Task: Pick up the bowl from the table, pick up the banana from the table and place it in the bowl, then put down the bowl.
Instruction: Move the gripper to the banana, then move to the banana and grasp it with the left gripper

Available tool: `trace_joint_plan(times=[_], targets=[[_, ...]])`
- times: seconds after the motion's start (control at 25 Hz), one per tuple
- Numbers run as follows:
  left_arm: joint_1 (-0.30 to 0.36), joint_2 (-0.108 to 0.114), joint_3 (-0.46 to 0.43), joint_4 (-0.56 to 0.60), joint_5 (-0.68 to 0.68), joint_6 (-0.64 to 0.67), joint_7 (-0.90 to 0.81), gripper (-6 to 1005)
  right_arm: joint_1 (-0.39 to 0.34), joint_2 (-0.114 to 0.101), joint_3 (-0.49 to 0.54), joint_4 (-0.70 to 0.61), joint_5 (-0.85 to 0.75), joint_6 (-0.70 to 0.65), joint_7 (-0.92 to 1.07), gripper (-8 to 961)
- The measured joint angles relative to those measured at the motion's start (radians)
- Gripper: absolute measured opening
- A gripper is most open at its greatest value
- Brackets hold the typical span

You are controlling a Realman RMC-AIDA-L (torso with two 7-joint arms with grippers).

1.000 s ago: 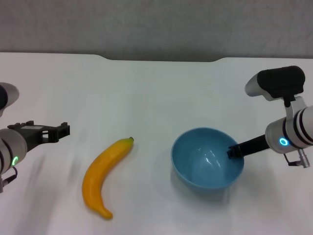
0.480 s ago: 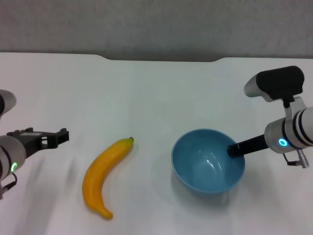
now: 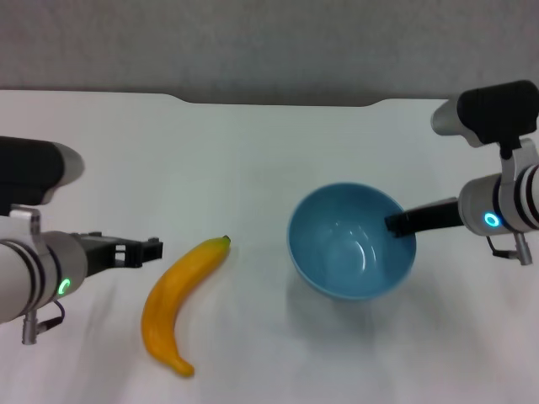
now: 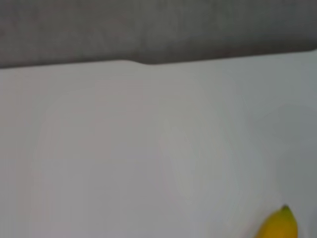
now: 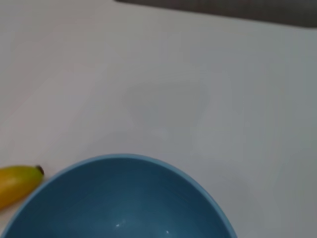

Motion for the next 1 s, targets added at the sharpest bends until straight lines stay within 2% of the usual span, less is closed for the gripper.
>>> trace_joint_plan(times=[0.2,0.56,1.0], targets=[[-0.072,-0.006,-0.003,0.099,-0.011,0.042,0.0,879,0.002,0.0,-0.002,0.018,0.005,-0.003,0.002,40],[-0.105,-0.009,-0.001,0.178,-0.031,0.054,-0.001,877,-0.012,-0.001,0.002,0.039,0.018,-0.005,-0.001,44],[-0.127,-0.008,0.019,0.2,-0.104,0.058,-0.001,875,-0.016,-0.003,0.004,0.047,0.013,-0.007,-0.003,48]])
